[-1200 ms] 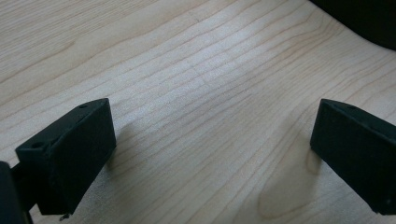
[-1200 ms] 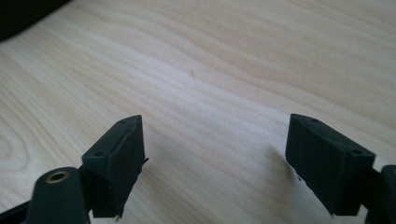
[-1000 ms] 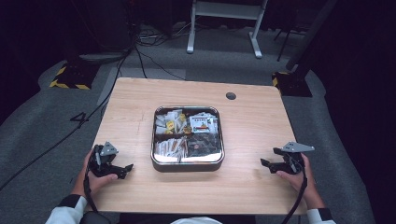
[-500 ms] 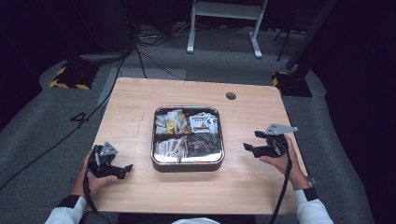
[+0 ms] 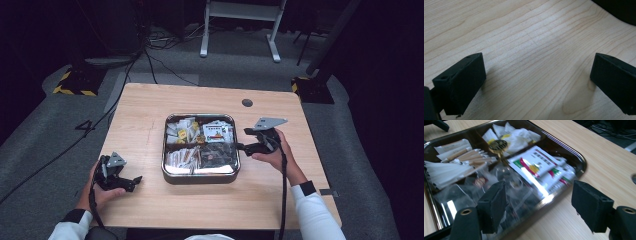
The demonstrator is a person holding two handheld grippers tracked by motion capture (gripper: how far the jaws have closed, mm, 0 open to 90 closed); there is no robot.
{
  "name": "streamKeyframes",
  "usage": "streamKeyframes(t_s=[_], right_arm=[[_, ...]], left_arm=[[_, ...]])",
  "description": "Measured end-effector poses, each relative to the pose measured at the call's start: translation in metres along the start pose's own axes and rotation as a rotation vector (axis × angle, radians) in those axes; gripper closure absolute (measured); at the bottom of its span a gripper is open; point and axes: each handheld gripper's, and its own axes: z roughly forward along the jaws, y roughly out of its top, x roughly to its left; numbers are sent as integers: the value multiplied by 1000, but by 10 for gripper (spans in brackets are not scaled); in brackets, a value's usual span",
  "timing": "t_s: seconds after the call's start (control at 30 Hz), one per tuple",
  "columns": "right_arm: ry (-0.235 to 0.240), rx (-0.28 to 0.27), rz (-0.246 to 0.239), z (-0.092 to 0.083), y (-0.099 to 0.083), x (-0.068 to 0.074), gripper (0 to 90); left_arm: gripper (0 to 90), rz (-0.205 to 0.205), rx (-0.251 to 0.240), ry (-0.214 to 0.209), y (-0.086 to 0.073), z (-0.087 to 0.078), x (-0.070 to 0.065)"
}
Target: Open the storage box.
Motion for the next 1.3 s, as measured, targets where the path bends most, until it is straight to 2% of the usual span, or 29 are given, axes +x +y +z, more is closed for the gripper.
streamKeyframes(t_s=[0.03, 0.07, 0.17, 0.2, 0.37, 0.43, 0.57, 0.67, 0.77, 0.83, 0.97, 1.03, 1.07, 1.2, 1.23, 1.3], right_arm=[[17, 5, -22, 10, 8, 6, 291], [17, 5, -22, 10, 8, 6, 291], [43, 23, -53, 29, 23, 18, 292], [43, 23, -53, 29, 23, 18, 292], [74, 54, -96, 55, 41, 32, 293], [79, 58, -100, 58, 43, 33, 293], [91, 90, -131, 79, 52, 43, 295], [98, 93, -130, 85, 55, 45, 299], [109, 100, -136, 95, 57, 48, 332], [102, 124, -148, 105, 57, 50, 364], [98, 138, -140, 113, 57, 48, 365], [100, 145, -107, 119, 58, 45, 379], [100, 145, -107, 119, 58, 45, 379], [106, 153, -86, 124, 58, 42, 412], [118, 149, -83, 124, 58, 41, 457], [127, 148, -82, 124, 58, 41, 476]], left_arm=[[5, 0, -1, -1, 0, 0, 0], [5, 0, -1, -1, 0, 0, 0], [5, 0, -1, 0, 0, 0, 0], [5, 0, -1, -1, 0, 0, 0], [5, 0, -1, 0, 0, 0, 0], [5, 0, -1, 0, 0, 0, 0], [5, 0, -2, 0, 0, 0, 0], [5, 0, -1, 0, 0, 0, 0], [5, 0, 1, -1, 0, 0, 0], [5, 1, 1, -1, 0, 0, 0], [5, -3, 2, -2, 0, 0, 0], [5, -1, 2, -1, 0, -1, 0], [5, -1, 2, -1, 0, -1, 0], [5, -2, 1, -1, 0, -1, 0], [5, -4, 1, -1, -1, -1, 0], [5, -3, 1, -1, -1, -1, 0]])
